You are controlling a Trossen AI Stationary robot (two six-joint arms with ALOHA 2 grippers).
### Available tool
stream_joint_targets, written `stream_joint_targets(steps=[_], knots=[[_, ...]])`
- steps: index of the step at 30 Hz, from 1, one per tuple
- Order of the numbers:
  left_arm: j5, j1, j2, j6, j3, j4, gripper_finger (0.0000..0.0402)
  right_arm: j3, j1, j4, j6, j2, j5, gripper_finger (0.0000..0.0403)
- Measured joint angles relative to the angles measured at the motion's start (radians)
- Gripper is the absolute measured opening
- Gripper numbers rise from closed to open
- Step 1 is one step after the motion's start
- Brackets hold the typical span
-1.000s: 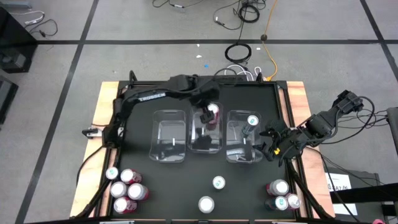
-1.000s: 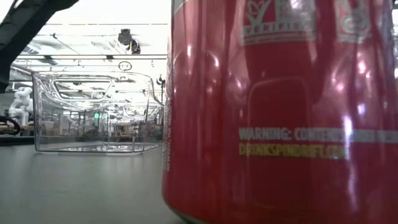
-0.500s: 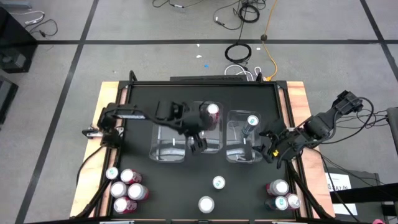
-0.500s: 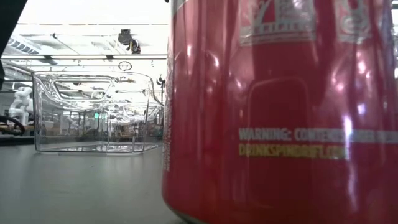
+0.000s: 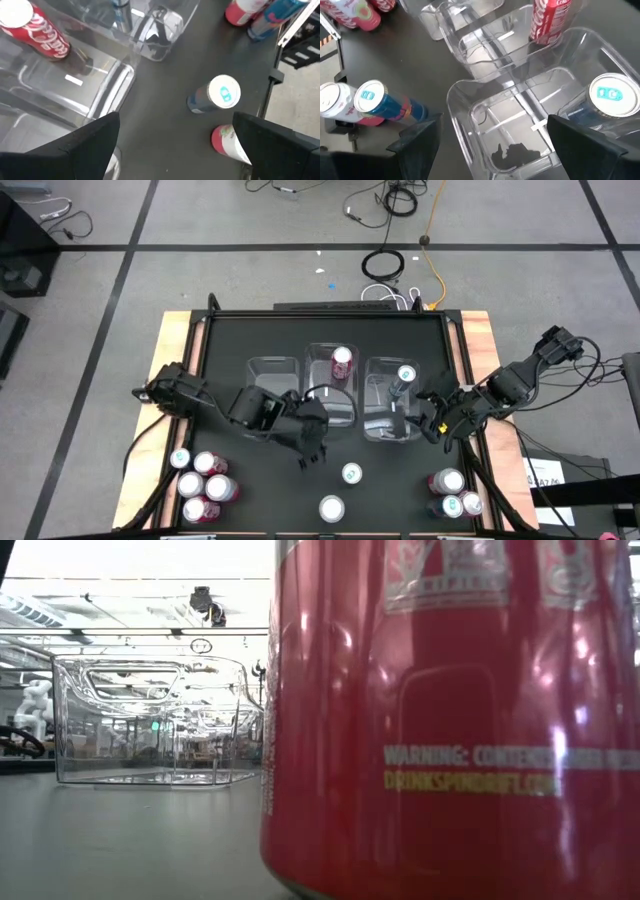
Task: Sort soda cans
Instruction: Put the bottom center white orange soda can into the middle left transparent bin
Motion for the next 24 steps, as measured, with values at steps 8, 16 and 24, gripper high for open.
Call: stream_joint_targets(steps=[8, 16, 24], knots=[[-0.013, -0.065, 0.0, 0.002, -0.025, 0.057, 0.0396, 0.0, 0.0, 0.0, 0.018, 0.002, -0.065, 0.035], [-0.002, -0.138, 0.023, -0.028, -0.073, 0.128, 0.0396, 0.0, 0.0, 0.001, 0.048, 0.009, -0.063, 0.035], [-0.001, -0.181, 0.066, -0.136, -0.074, 0.149, 0.0396, 0.0, 0.0, 0.003, 0.048, 0.009, -0.063, 0.035]])
